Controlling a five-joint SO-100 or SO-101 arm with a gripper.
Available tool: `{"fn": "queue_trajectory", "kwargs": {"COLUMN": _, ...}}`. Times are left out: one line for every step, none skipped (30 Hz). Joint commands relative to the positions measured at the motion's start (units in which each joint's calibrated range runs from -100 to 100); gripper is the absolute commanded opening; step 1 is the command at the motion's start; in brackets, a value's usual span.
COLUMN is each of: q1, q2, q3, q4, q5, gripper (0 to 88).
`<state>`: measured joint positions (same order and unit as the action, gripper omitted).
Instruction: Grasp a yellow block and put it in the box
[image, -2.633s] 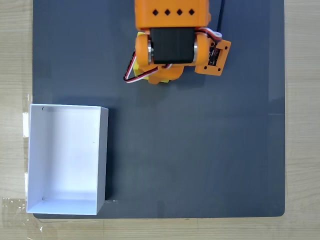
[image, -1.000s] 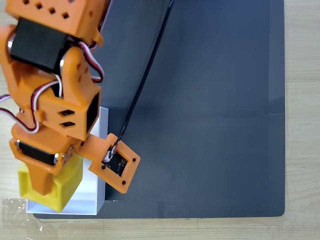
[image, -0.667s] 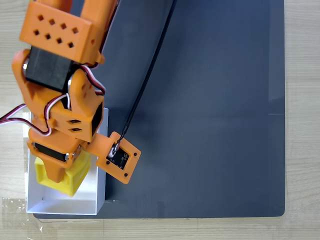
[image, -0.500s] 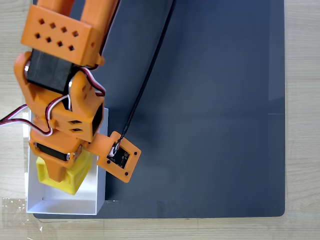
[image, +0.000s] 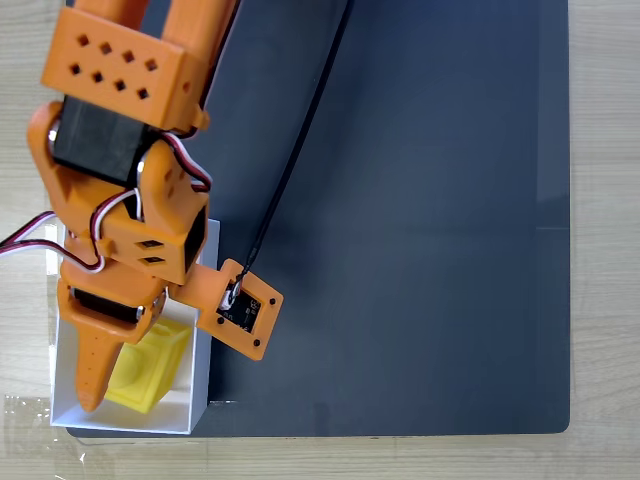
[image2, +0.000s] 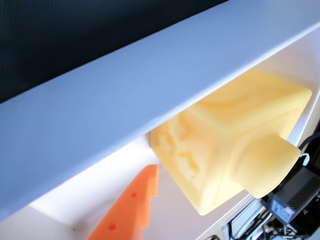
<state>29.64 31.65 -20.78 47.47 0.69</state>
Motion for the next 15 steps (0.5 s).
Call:
{"fn": "queue_trajectory", "kwargs": {"q1": -1.28, "q2": -8.09, "q3": -2.33, "q4": 0.0, "q5": -0.21, "gripper": 42.1}}
{"fn": "queue_trajectory", "kwargs": {"q1": -1.61, "q2": -9.53, "q3": -2.33, "q4": 0.0, "q5": -0.21, "gripper": 42.0}}
{"fn": "queue_trajectory", "kwargs": {"q1": -1.78, "q2": -11.22, "q3": -2.33, "q4": 0.09, "q5": -0.21, "gripper": 41.4}}
{"fn": "queue_trajectory", "kwargs": {"q1": -2.12, "q2": -13.17, "q3": -2.33, "q4": 0.09, "q5": -0.27, "gripper": 39.9}}
{"fn": "queue_trajectory", "kwargs": {"q1": -2.71, "q2": -15.46, "q3": -2.33, "q4": 0.26, "q5": -0.27, "gripper": 37.4}}
{"fn": "queue_trajectory", "kwargs": {"q1": -3.13, "q2": -17.83, "q3": -2.33, "q4": 1.31, "q5": -0.27, "gripper": 33.8}}
{"fn": "queue_trajectory", "kwargs": {"q1": -3.63, "q2": -20.46, "q3": -2.33, "q4": 2.97, "q5": -0.32, "gripper": 29.1}}
{"fn": "queue_trajectory", "kwargs": {"q1": -4.31, "q2": -23.26, "q3": -2.33, "q4": 4.8, "q5": -0.32, "gripper": 23.8}}
{"fn": "queue_trajectory", "kwargs": {"q1": -5.07, "q2": -26.31, "q3": -2.33, "q4": 6.98, "q5": -0.32, "gripper": 18.0}}
{"fn": "queue_trajectory", "kwargs": {"q1": -5.82, "q2": -29.44, "q3": -2.33, "q4": 9.34, "q5": -0.37, "gripper": 12.2}}
{"fn": "queue_trajectory", "kwargs": {"q1": -6.66, "q2": -32.58, "q3": -2.24, "q4": 11.78, "q5": -0.37, "gripper": 6.2}}
{"fn": "queue_trajectory", "kwargs": {"q1": -7.76, "q2": -35.8, "q3": -1.88, "q4": 13.88, "q5": -0.37, "gripper": 1.1}}
{"fn": "queue_trajectory", "kwargs": {"q1": -8.85, "q2": -39.02, "q3": -0.98, "q4": 15.88, "q5": -0.37, "gripper": 0.6}}
{"fn": "queue_trajectory", "kwargs": {"q1": -9.86, "q2": -42.58, "q3": 0.29, "q4": 17.37, "q5": -0.37, "gripper": 2.1}}
{"fn": "queue_trajectory", "kwargs": {"q1": -10.96, "q2": -46.05, "q3": 2.19, "q4": 18.59, "q5": -0.37, "gripper": 3.2}}
